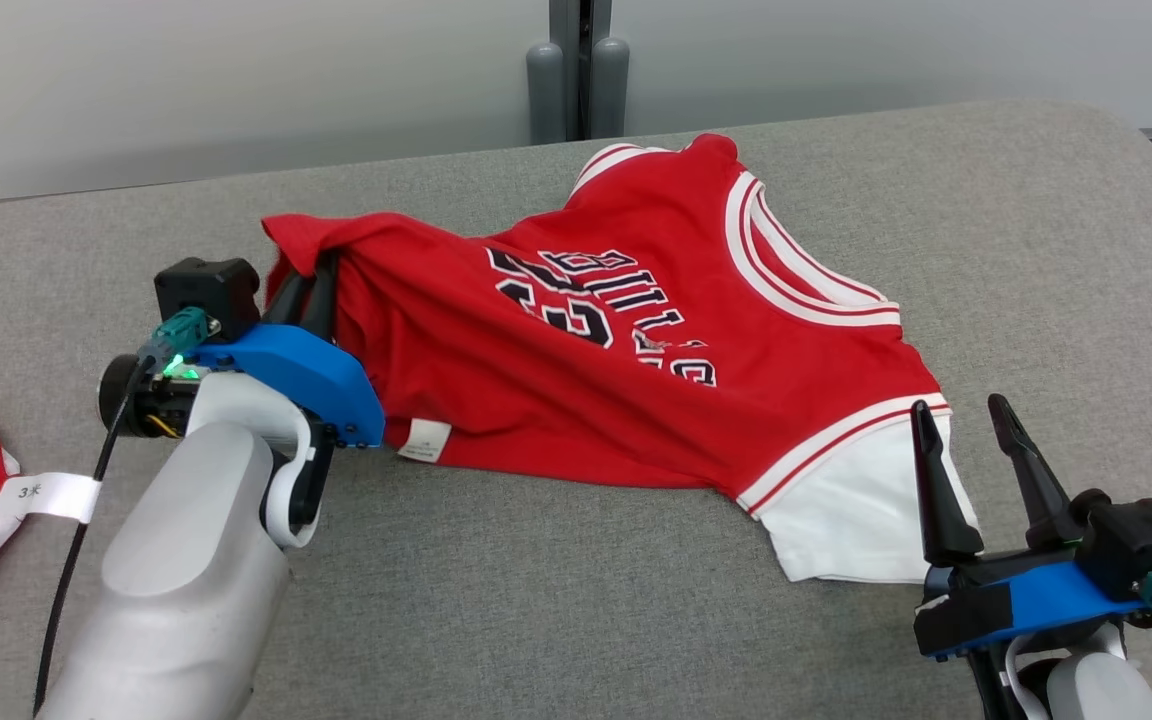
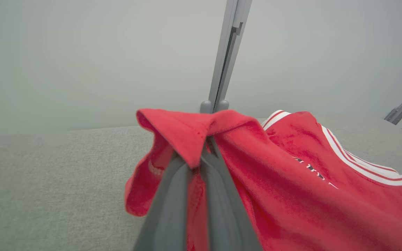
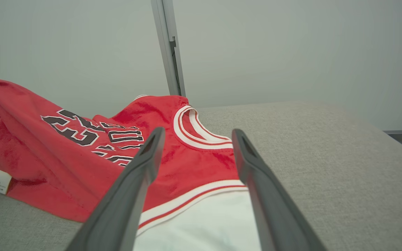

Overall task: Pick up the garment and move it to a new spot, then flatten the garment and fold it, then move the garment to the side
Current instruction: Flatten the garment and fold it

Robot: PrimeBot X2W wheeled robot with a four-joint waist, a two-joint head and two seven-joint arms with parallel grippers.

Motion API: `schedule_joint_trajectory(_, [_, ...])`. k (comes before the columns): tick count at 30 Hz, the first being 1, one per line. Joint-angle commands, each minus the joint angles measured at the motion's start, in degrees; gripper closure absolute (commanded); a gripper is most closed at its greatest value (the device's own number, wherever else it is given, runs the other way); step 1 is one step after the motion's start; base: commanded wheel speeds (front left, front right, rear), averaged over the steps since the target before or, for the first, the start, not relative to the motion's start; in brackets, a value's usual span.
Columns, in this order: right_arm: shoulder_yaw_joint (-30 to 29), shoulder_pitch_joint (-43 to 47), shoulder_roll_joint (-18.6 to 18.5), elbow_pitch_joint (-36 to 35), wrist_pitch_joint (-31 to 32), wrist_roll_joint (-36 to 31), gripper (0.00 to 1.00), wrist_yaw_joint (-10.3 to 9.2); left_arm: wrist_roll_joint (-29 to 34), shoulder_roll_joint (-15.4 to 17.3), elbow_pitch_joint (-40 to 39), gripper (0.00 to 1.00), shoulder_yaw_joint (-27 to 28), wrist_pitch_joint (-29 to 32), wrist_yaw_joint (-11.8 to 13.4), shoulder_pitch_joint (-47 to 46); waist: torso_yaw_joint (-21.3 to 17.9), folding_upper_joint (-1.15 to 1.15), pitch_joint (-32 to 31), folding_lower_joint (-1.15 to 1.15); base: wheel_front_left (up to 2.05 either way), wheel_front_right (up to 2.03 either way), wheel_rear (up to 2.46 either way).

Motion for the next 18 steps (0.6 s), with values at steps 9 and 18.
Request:
schedule_joint_trajectory(9, [0.91,-0.52,-0.10,-0.12,0.15,-0.16,0.00,0.00,2.45,0.06,7.97,0.00,-1.77,-3.77,0.33,-3.77,-0.21,0.00,0.14,0.00,0.00,0.00,0.00])
schedule_joint_trajectory(18, [0.27,0.32,-0.11,-0.53,0.33,0.11,0.00,0.00,0.72,-0.58,11.75,0.00,-0.66,-6.96,-0.44,-1.70,0.82,0.00,-0.29,0.00,0.00,0.00,0.00])
